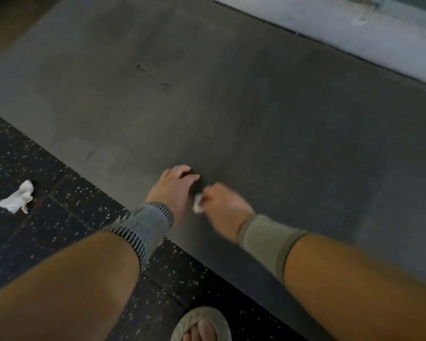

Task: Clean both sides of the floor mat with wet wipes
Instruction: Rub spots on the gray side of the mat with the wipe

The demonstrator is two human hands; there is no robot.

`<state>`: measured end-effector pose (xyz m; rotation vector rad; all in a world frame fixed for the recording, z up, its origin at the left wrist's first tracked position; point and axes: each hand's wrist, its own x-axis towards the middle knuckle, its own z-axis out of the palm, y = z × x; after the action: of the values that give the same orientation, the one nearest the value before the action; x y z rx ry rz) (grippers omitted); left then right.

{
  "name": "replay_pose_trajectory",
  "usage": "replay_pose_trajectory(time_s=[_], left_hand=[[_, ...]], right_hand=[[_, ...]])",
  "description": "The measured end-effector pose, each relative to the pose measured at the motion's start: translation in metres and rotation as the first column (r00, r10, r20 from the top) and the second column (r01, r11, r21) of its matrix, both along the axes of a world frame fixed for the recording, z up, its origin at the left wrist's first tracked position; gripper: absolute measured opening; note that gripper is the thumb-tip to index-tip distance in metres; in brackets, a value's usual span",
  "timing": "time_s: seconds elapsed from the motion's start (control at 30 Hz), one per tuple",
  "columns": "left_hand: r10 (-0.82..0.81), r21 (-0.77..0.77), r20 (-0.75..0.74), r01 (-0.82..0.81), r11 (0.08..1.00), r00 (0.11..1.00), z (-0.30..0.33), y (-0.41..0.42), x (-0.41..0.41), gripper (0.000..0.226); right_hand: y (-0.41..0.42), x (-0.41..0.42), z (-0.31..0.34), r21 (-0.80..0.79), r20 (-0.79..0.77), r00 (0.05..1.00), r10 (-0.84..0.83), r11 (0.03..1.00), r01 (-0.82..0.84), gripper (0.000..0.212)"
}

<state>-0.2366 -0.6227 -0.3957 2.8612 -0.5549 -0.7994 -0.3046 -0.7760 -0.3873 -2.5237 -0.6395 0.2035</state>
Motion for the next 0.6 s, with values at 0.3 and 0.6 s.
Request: replay_pose_trajectory(time_s=[0.3,0.6], left_hand=[[0.164,-0.053,0.129,-0.158,0.986,0.978,-0.006,0.039,-0.025,0.048],[0.154,-0.053,0.179,-0.147,0.988,0.972,-0.008,0.046,-0.037,0.047]], right_hand=[[0.001,0.016,-0.011,-0.002,-0.067,0.927,-0.368,0.929,0.369,0.012],[-0.009,0.019,-0.01,-0.144,-0.059,0.91,-0.411,0.905,0.4,0.021]])
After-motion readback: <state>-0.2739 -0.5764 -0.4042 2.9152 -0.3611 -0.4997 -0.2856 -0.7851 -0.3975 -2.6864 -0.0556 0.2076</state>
